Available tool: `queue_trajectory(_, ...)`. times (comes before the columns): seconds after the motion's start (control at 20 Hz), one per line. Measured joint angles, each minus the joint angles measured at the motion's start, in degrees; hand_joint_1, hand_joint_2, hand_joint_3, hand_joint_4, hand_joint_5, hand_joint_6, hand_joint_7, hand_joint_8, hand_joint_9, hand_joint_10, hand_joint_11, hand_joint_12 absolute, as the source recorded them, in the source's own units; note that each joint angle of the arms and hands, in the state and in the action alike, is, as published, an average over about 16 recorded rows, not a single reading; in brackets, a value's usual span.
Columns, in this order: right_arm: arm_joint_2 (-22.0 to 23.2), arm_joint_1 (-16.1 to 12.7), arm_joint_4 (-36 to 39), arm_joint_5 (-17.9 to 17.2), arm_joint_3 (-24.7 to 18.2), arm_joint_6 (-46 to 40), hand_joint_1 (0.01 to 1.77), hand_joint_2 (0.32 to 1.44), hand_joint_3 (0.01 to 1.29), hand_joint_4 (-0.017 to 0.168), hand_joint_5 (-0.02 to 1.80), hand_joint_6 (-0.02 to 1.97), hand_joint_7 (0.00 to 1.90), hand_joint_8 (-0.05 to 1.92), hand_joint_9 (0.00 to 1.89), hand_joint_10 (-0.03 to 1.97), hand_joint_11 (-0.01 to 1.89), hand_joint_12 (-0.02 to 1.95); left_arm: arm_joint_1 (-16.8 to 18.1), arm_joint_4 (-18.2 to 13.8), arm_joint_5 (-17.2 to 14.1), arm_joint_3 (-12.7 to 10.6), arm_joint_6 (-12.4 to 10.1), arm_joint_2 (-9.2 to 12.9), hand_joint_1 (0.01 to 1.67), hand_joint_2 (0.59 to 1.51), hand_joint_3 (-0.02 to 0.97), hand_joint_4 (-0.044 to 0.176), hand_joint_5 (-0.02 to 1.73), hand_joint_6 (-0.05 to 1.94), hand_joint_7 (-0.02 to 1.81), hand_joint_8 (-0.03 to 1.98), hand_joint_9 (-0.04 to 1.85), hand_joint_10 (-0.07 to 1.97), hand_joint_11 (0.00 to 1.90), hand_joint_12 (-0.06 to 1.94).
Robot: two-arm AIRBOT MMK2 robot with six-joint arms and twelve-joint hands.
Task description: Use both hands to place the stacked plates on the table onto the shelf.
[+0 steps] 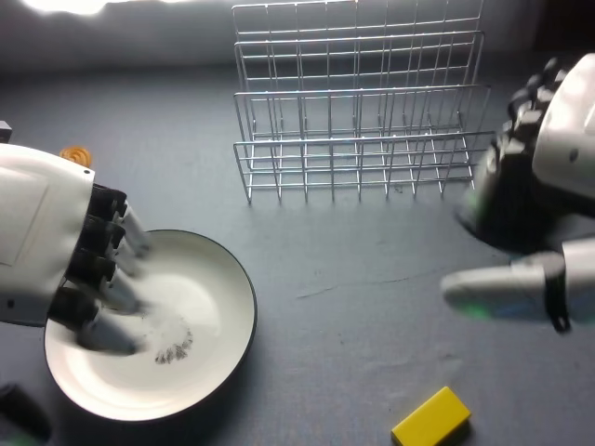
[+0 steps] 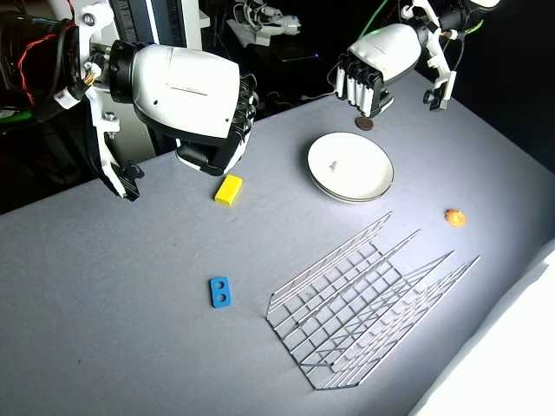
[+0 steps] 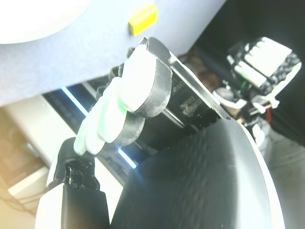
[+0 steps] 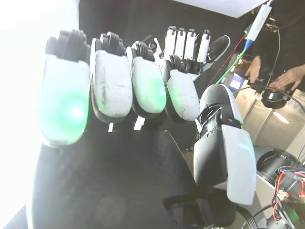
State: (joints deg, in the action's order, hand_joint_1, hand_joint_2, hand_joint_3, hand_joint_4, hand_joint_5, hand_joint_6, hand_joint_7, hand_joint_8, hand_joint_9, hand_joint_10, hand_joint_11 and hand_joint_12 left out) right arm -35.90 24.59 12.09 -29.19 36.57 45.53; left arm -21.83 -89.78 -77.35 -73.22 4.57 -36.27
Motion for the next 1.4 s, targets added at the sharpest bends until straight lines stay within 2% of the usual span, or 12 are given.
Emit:
queue_trajectory(0.2,-0.1,0.0,0.0,0.1,0.0,0.1,0.13,1.16,0.04,0.001,0.27,0.24,0.26,0.22,0.26,0.23,0.3,0.2,0.0,0.0,0.0,0.0,0.0,0.0,0.03,1.155,0.041,-0.003,0.13,0.16,0.14,0.17,0.16,0.17,0.16,0.19)
queue_trajectory(0.4,-0.2,0.2,0.0,0.2,0.0,0.2,0.37,1.1,0.03,0.001,0.21,0.18,0.19,0.16,0.2,0.17,0.23,0.14,0.0,0.1,0.0,0.0,0.0,0.0,0.03,1.15,0.035,-0.004,0.1,0.12,0.11,0.12,0.12,0.13,0.12,0.14)
queue_trajectory(0.5,-0.3,0.2,0.3,0.4,0.0,0.3,0.49,1.07,0.02,0.001,0.09,0.05,0.08,0.03,0.08,0.04,0.1,0.01,-0.1,0.2,-0.1,0.0,0.0,0.0,0.02,1.151,0.02,-0.001,0.03,0.01,0.03,0.02,0.04,0.02,0.04,0.01)
queue_trajectory(0.6,-0.4,0.3,0.8,0.5,0.0,0.3,0.63,1.04,0.02,0.003,0.03,0.02,0.03,0.01,0.02,0.01,0.03,-0.01,-0.2,0.3,-0.3,-0.1,0.0,0.0,0.02,1.148,0.019,-0.002,0.02,-0.01,0.02,0.0,0.01,0.0,0.02,-0.01)
queue_trajectory(0.95,-1.0,0.7,2.8,1.8,0.0,0.4,1.06,0.93,0.02,0.003,0.02,0.02,0.02,0.01,0.02,0.01,0.03,0.02,-0.4,0.6,-0.9,-0.3,-0.7,0.0,0.02,1.134,0.016,-0.005,0.02,-0.01,0.02,-0.01,0.02,0.01,0.02,-0.01)
queue_trajectory(1.2,-1.4,0.8,4.3,3.2,0.0,0.4,1.11,0.93,0.02,0.001,0.02,0.02,0.02,0.01,0.01,0.0,0.03,0.11,-0.5,0.5,-0.8,-0.3,-1.3,0.2,0.02,1.132,0.014,-0.005,0.02,-0.01,0.02,-0.01,0.02,0.01,0.02,-0.01)
queue_trajectory(1.4,-1.7,0.8,4.8,4.3,0.0,0.4,1.1,0.93,0.02,0.0,0.02,0.02,0.02,0.01,0.01,0.0,0.03,0.14,-1.0,0.7,0.9,0.4,-1.7,0.8,0.02,1.133,0.014,-0.005,0.02,0.0,0.02,-0.01,0.02,0.01,0.02,-0.01)
